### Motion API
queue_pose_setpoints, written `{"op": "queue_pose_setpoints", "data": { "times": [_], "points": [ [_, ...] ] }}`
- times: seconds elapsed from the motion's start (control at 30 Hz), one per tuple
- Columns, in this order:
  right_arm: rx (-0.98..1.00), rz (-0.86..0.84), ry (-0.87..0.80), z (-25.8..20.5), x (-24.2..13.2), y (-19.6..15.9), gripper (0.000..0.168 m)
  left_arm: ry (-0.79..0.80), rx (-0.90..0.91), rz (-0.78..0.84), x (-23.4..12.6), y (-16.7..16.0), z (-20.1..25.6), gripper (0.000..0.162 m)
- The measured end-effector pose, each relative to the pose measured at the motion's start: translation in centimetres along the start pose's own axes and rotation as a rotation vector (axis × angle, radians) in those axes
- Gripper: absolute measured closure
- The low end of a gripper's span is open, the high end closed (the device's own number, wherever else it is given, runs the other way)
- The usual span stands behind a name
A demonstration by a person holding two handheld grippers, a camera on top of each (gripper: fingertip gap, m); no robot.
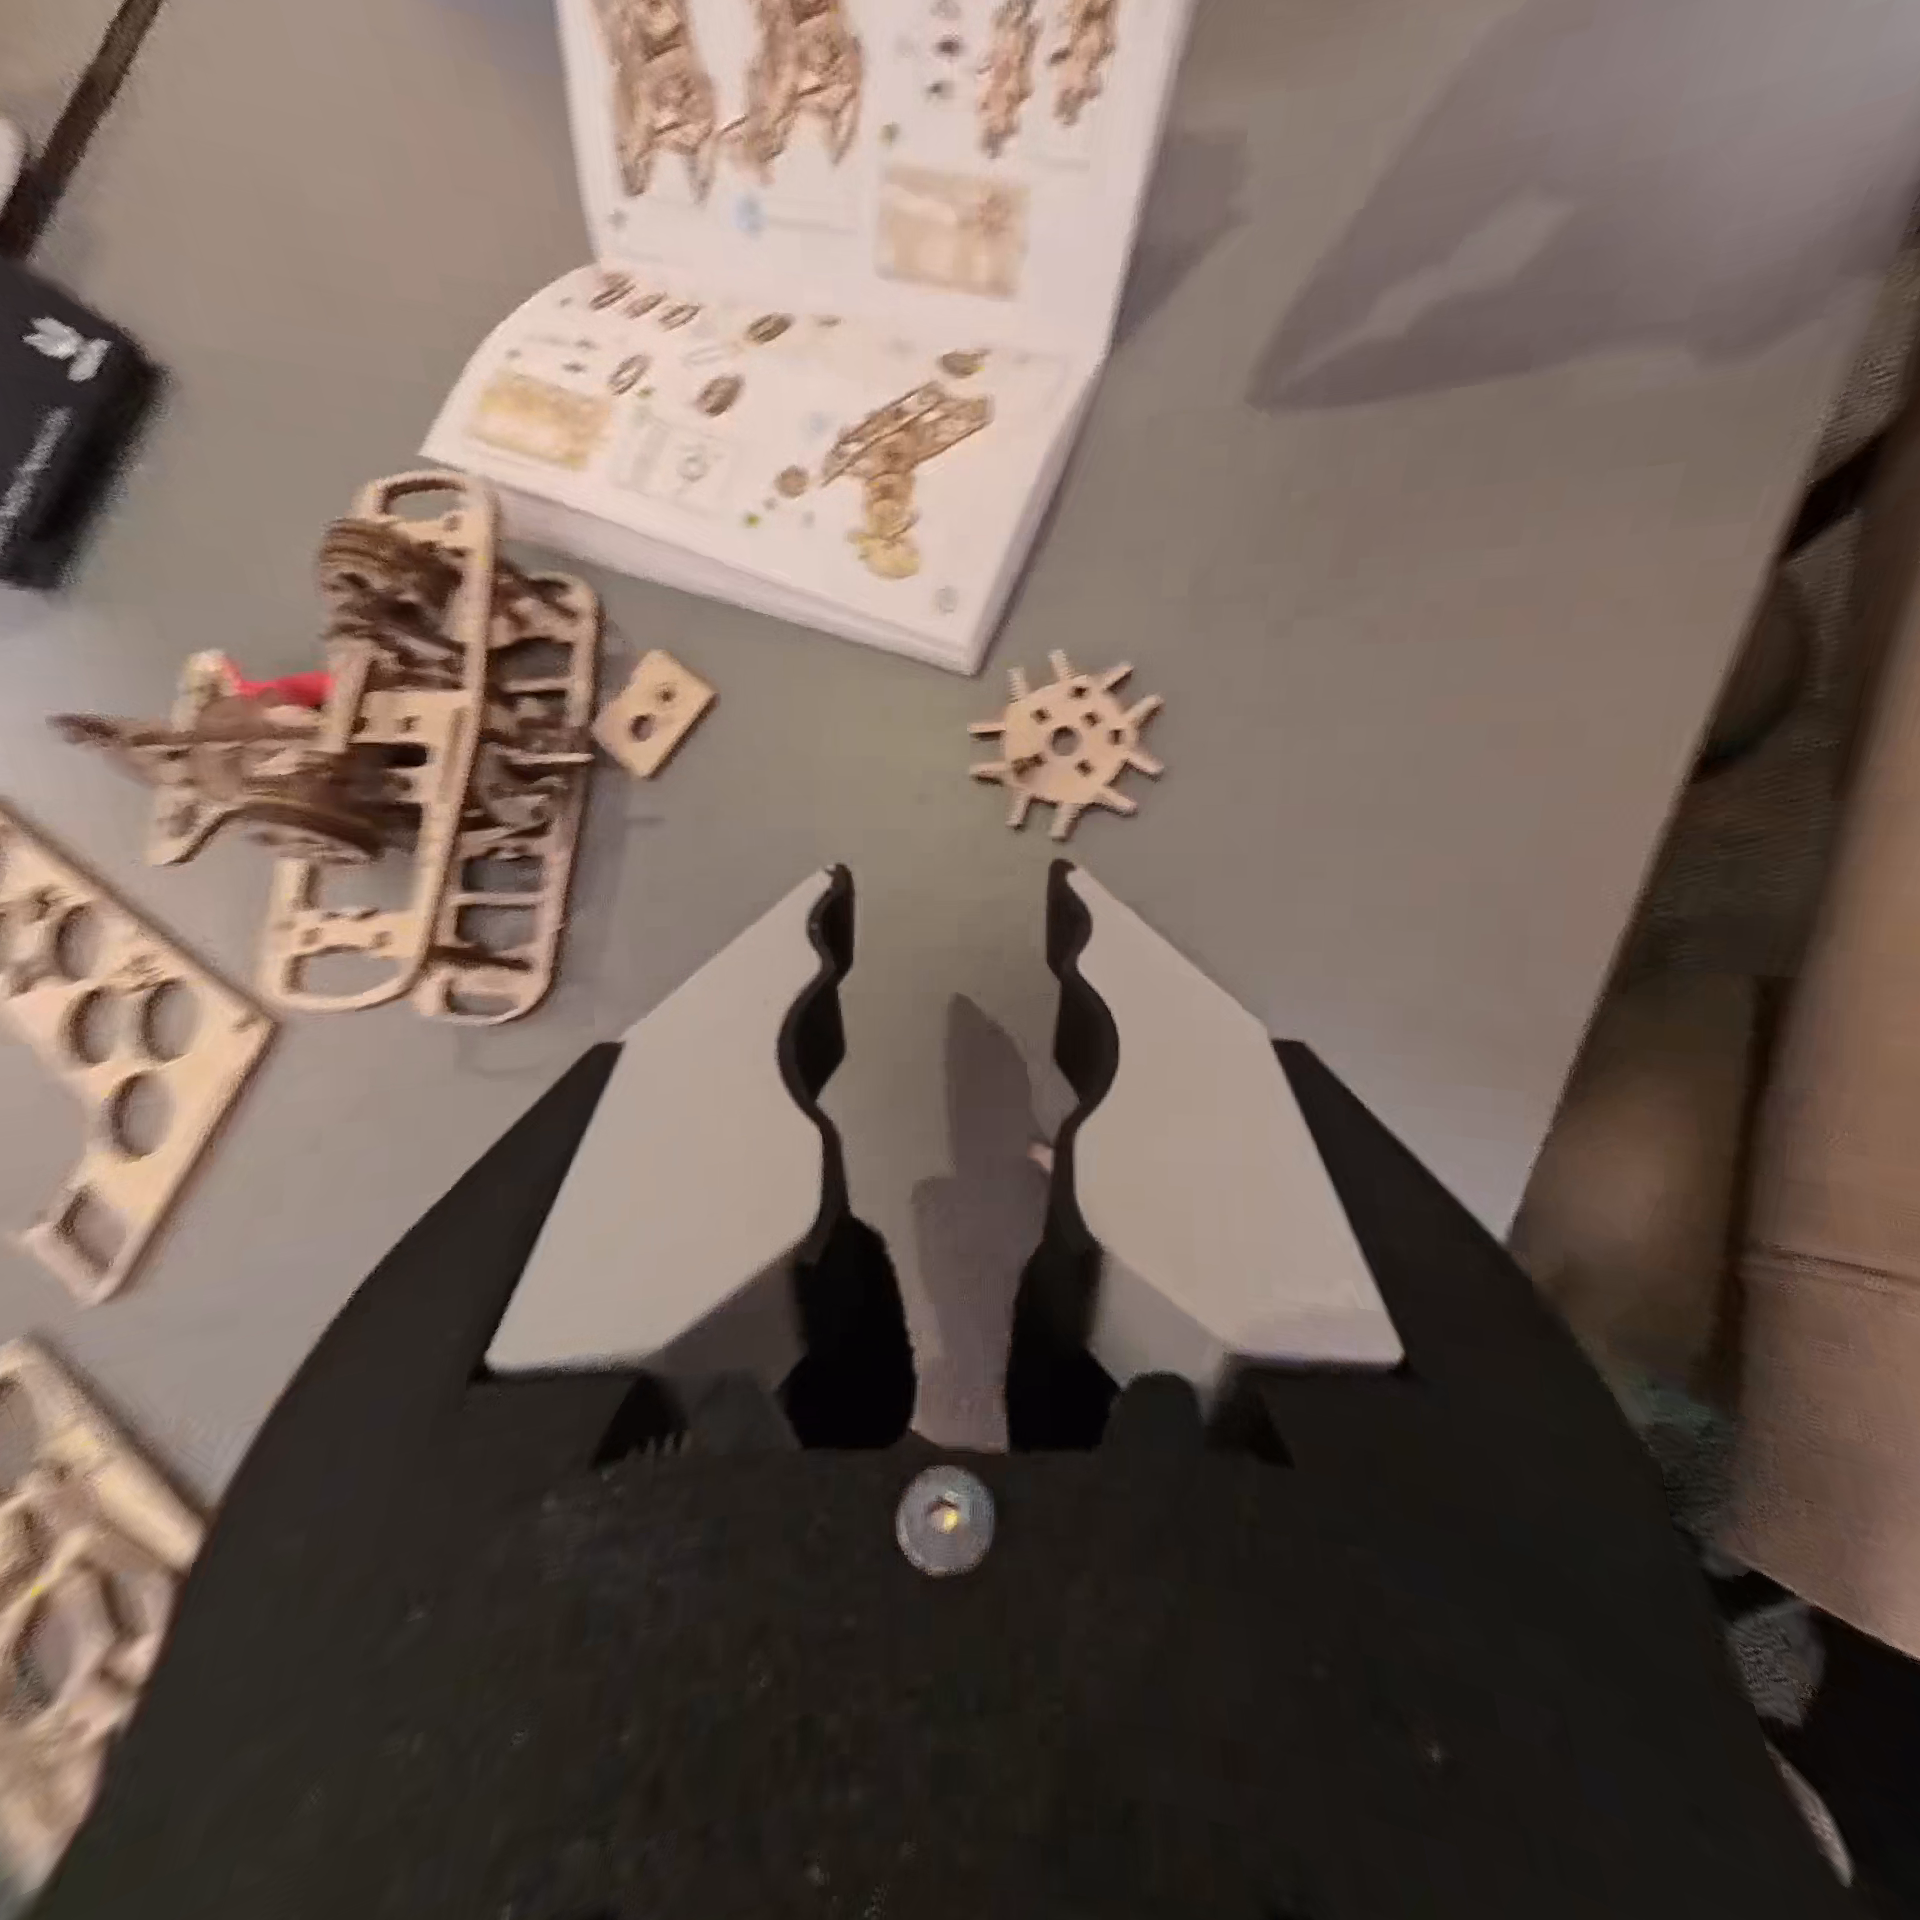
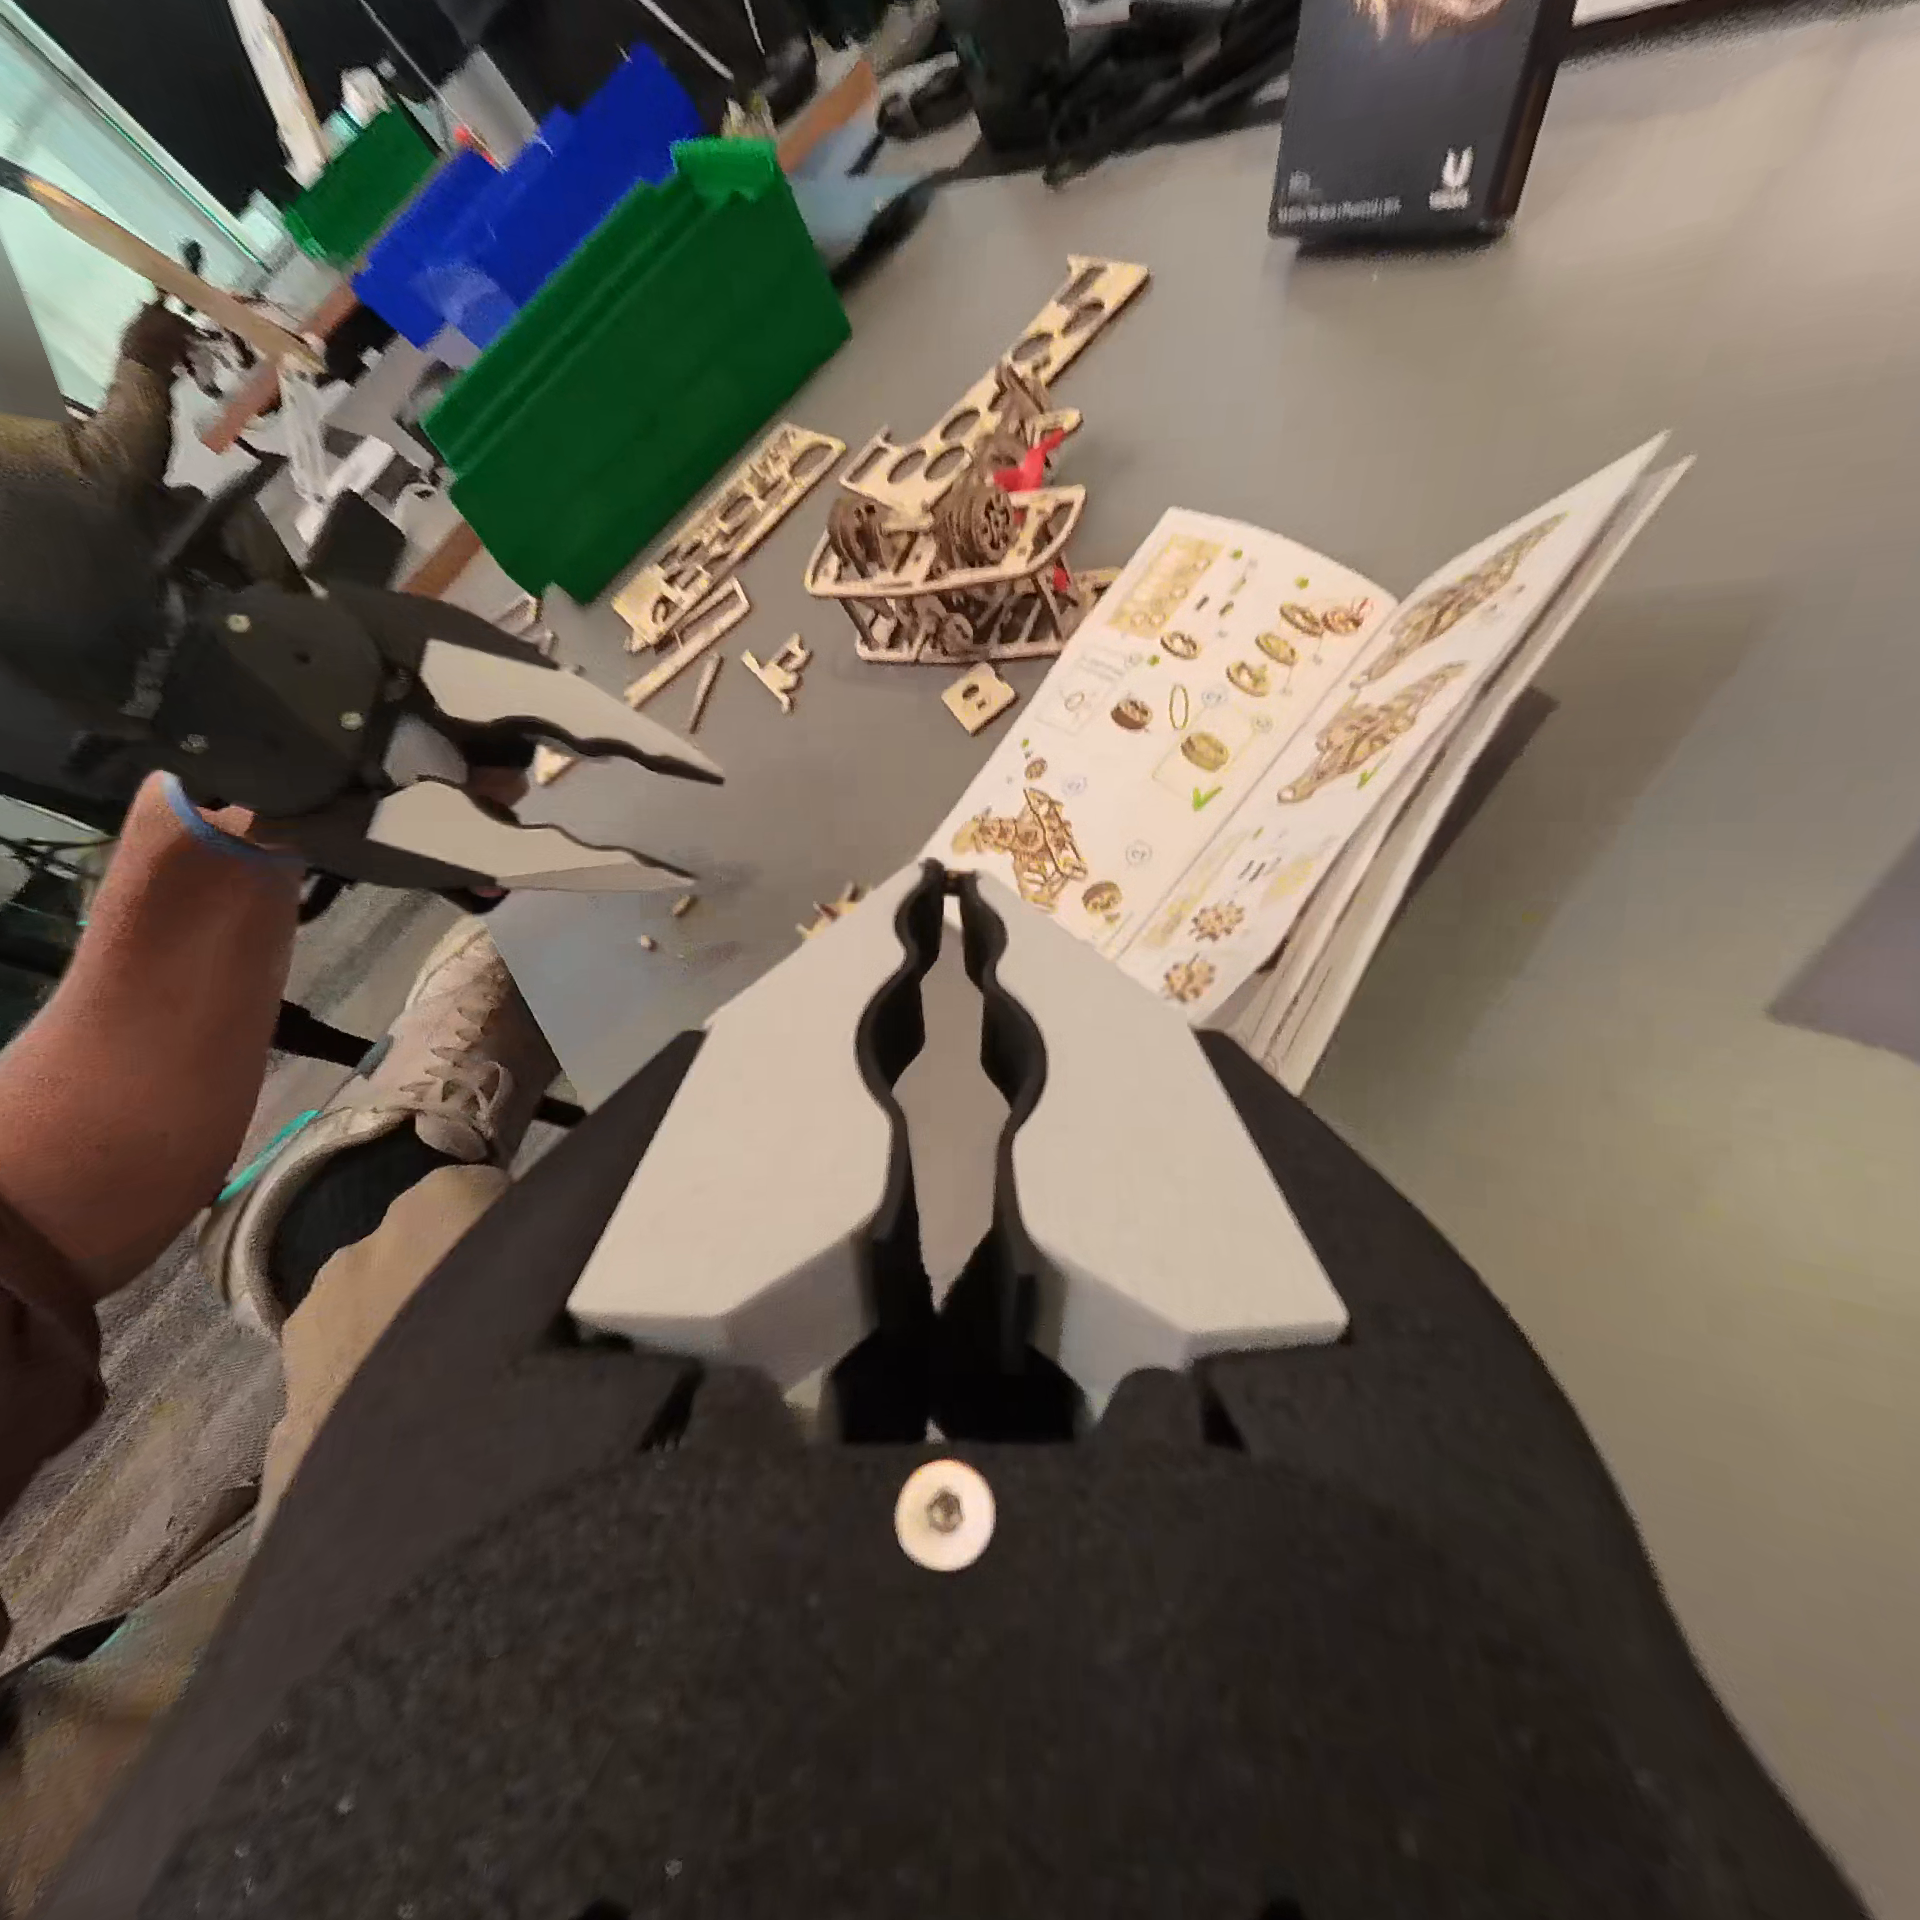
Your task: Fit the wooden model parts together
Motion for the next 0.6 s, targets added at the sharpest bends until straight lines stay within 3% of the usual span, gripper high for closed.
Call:
{"op": "queue_pose_setpoints", "data": {
  "times": [0.03, 0.27, 0.47, 0.6],
  "points": [
    [0.007, -0.013, -0.023, 0.1, 0.0, -0.2, 0.166, -0.036, -0.007, 0.034, 0.2, -0.1, 0.5, 0.124],
    [0.041, -0.029, -0.067, -1.4, -1.7, -1.2, 0.166, -0.062, 0.012, 0.021, 3.9, -0.7, 1.5, 0.113],
    [0.061, -0.078, -0.083, -1.4, -1.9, -5.8, 0.166, -0.076, -0.031, 0.076, 4.6, -0.1, 1.8, 0.114],
    [0.066, -0.095, -0.047, -2.1, -1.6, -6.3, 0.166, -0.091, -0.046, 0.096, 4.9, 0.1, 2.2, 0.122]
  ]
}}
Point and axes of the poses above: each gripper's, where its closed fingertips meet, x out along the fingers, y out of its top, z = x × y across the jaws, the point moved 6 cm from there along -x, back along the fingers, and after that the axes turned 14 degrees about x, right-handed, at the moved point
